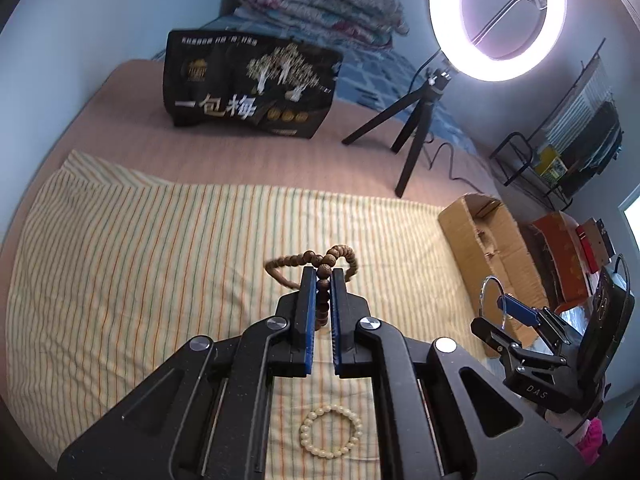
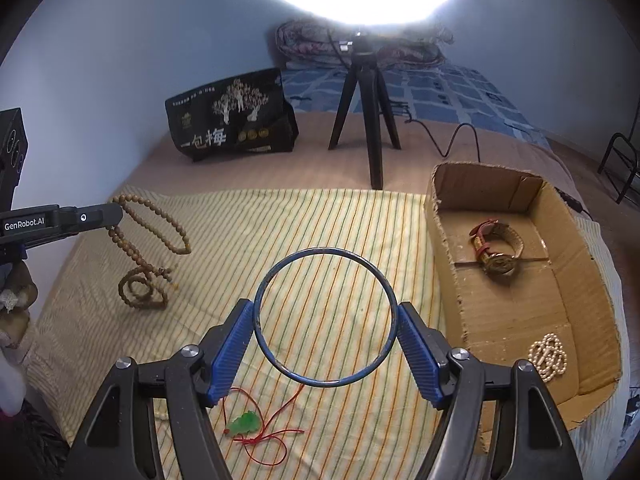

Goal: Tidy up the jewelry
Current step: 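Lift the bead strand and bangle over the box and release both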

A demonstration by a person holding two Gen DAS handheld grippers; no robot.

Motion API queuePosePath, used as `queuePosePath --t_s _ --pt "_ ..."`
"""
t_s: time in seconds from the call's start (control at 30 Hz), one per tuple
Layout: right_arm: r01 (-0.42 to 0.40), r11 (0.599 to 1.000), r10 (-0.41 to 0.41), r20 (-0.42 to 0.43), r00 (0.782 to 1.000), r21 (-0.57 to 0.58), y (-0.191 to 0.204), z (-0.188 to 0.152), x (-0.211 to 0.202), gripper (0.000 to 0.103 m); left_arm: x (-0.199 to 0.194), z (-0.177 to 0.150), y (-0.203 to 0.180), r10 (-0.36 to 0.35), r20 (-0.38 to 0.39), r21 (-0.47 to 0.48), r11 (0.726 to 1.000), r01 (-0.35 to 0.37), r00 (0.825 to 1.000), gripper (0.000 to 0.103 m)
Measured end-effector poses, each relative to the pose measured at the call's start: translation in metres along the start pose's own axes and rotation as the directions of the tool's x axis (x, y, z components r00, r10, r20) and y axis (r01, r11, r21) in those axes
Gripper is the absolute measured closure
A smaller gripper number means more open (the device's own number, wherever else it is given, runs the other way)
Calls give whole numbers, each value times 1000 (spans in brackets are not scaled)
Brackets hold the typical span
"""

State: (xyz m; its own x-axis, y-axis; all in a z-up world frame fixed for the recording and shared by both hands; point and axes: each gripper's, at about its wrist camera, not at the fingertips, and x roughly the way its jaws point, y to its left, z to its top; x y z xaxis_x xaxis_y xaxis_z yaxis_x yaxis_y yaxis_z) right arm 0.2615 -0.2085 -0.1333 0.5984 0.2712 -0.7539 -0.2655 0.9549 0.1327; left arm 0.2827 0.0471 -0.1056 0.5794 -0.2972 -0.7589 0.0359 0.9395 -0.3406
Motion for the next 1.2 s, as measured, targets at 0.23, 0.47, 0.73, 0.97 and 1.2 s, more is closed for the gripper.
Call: queuePosePath --t_s 0.23,0.47,0.73,0.97,1.2 --pt "18 1000 -19 70 997 6 -12 9 -28 29 -20 8 -17 -44 40 19 999 43 998 99" --pt "55 997 -62 127 990 55 -42 15 -52 29 -41 25 -49 -108 94 53 993 103 990 99" --pt "93 988 -111 149 983 121 -81 12 -70 29 -51 39 -100 -190 125 99 979 178 974 99" --pt "140 977 -166 157 974 161 -111 6 -82 29 -50 48 -153 -258 125 152 959 238 958 99" --pt "161 964 -192 134 972 212 -144 -4 -86 29 -56 61 -203 -327 145 213 932 293 934 99"
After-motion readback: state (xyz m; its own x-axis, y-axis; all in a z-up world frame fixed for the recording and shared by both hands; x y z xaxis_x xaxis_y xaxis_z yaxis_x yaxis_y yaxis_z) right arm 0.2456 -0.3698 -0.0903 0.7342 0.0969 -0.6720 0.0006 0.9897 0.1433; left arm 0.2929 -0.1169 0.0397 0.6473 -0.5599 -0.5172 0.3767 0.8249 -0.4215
